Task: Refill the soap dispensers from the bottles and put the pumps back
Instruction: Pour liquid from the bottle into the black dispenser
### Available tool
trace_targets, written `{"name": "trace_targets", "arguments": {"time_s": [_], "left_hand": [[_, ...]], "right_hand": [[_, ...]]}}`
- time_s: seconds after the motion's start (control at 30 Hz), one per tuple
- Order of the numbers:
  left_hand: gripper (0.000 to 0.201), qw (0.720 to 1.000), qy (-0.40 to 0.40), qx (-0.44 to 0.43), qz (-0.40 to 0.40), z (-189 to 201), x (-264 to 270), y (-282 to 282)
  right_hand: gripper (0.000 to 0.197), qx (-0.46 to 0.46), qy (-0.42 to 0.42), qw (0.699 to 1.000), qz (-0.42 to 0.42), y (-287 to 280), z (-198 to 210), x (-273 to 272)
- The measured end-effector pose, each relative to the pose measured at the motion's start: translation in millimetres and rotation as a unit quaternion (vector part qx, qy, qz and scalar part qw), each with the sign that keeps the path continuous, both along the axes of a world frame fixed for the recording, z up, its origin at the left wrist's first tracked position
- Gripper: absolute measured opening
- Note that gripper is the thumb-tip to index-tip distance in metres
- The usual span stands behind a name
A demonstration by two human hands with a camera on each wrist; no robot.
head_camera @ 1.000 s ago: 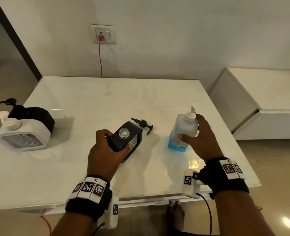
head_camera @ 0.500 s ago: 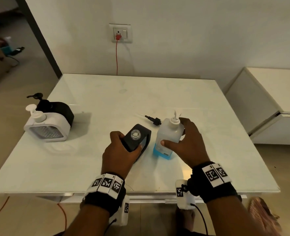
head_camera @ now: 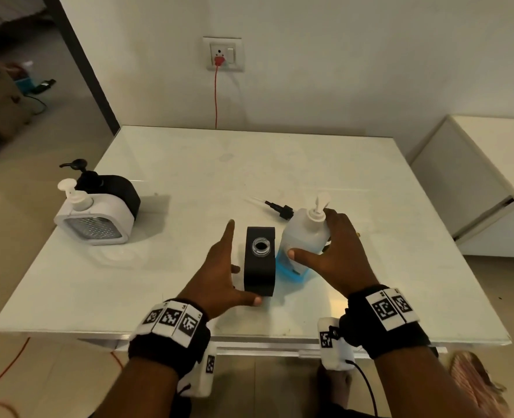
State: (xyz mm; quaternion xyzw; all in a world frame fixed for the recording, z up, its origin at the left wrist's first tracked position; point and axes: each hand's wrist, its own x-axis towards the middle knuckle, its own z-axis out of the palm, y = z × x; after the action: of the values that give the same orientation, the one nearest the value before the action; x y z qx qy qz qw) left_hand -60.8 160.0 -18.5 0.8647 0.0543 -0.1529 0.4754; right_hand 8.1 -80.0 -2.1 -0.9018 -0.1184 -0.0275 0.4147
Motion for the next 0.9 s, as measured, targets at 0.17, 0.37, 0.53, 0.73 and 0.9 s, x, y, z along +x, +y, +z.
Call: {"name": "trace_targets", "arguments": {"time_s": [0.17,0.37,0.53,0.73,0.9], "left_hand": [[0.154,0.999,-0.038,-0.025,-0.022,-10.8,12.7,-0.7],[0.155,0.998,-0.05,0.009,-0.032,-13.0,16.8,-6.9],[0.142,0.995,-0.09,-0.017,0.04,-14.9,12.6,-19.2],[0.126,0.973,-0.155,-0.134,0.111,-3.8,8.5,-16.6],[0.116,0.966,-0.135,-0.203,0.088,12.7,5.0,-17.7]], "right_hand": [[0.077,-0.003,-0.005,0.999,0.047,-6.0,-1.6,1.2],[0.082,-0.008,0.04,0.996,0.076,-20.2,0.3,2.5],[0.089,-0.005,0.028,0.997,0.067,-14.7,-0.4,3.1],[0.095,-0.001,0.034,0.996,0.087,-6.0,2.7,-1.0],[0.087,0.022,0.066,0.992,0.105,-9.1,5.3,-1.1]]}}
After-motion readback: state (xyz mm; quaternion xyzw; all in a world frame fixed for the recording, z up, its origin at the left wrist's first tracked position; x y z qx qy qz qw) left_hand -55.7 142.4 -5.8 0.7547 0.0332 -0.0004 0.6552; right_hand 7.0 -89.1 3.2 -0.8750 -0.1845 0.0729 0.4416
